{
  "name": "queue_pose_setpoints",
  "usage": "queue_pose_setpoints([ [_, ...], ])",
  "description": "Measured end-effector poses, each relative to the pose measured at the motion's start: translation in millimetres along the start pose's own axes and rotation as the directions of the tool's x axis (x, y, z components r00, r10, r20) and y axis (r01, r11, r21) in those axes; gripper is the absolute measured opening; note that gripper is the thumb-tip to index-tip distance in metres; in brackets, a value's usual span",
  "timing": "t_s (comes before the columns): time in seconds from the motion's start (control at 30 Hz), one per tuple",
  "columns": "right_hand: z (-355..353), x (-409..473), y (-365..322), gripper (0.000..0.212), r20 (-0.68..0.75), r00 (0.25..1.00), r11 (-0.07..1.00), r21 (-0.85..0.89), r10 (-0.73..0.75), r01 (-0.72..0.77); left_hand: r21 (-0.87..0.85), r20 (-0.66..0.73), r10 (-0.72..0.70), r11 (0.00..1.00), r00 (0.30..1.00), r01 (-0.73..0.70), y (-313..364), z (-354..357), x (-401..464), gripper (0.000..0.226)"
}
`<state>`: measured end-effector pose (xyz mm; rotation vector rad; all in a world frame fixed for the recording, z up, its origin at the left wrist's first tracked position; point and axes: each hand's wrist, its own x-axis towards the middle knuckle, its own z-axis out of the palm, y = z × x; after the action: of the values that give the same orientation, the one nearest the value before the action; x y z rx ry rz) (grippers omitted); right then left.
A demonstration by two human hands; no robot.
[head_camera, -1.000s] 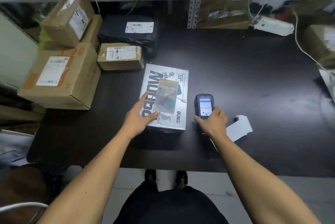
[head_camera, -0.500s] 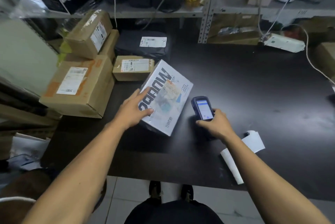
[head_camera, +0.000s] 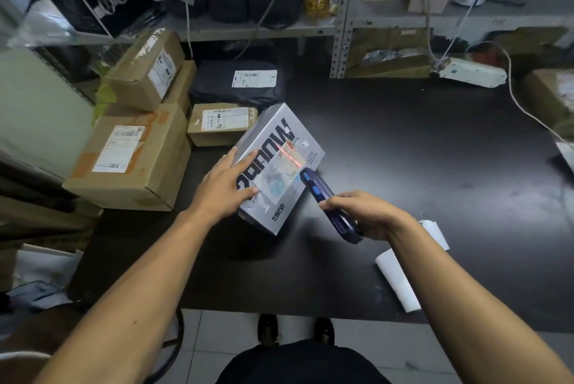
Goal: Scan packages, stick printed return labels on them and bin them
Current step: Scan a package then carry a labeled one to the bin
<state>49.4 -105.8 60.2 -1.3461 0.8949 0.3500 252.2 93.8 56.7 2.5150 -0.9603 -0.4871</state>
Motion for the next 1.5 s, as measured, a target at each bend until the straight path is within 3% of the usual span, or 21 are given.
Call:
queue_pose_setpoints([
  [0.2, -0.1, -2.2, 2.7, 0.025, -0.001, 1.0, 1.0, -0.001, 0.019, -0.019, 0.025, -0.008, -0.016, 1.0, 1.0, 0.016, 5.6, 1.2, -3.4, 0.083],
  [0.37, -3.0, 0.7, 4.9, 0.04, -0.023, 1.0, 1.0, -0.031, -0.008, 0.007, 0.039, -0.015, -0.028, 0.999, 0.999, 0.029, 8.2, 3.5, -5.7, 0.082],
  [0.87, -6.9, 1.7, 6.1, 0.043, -0.039, 0.998, 0.992, -0.115, -0.055, 0.05, 0.078, -0.029, -0.038, 0.996, 0.999, 0.04, 13.2, 5.5, -9.5, 0.081],
  [1.13, -7.4, 2.7, 4.9, 0.029, -0.013, 1.0, 1.0, -0.01, -0.023, 0.023, 0.085, -0.033, -0.031, 0.996, 0.999, 0.034, 15.0, 6.6, -10.5, 0.082],
  [1.4, -6.6, 5.1, 7.0, 0.027, 0.023, 0.999, 0.999, -0.011, 0.034, -0.034, 0.086, -0.041, -0.035, 0.996, 0.999, 0.038, 16.8, 9.2, -11.8, 0.082],
  [1.5, -4.1, 7.0, 9.8, 0.033, -0.042, 0.999, 1.0, -0.031, -0.008, 0.006, 0.059, -0.049, -0.053, 0.997, 0.997, 0.056, 13.1, 8.0, -11.0, 0.082],
])
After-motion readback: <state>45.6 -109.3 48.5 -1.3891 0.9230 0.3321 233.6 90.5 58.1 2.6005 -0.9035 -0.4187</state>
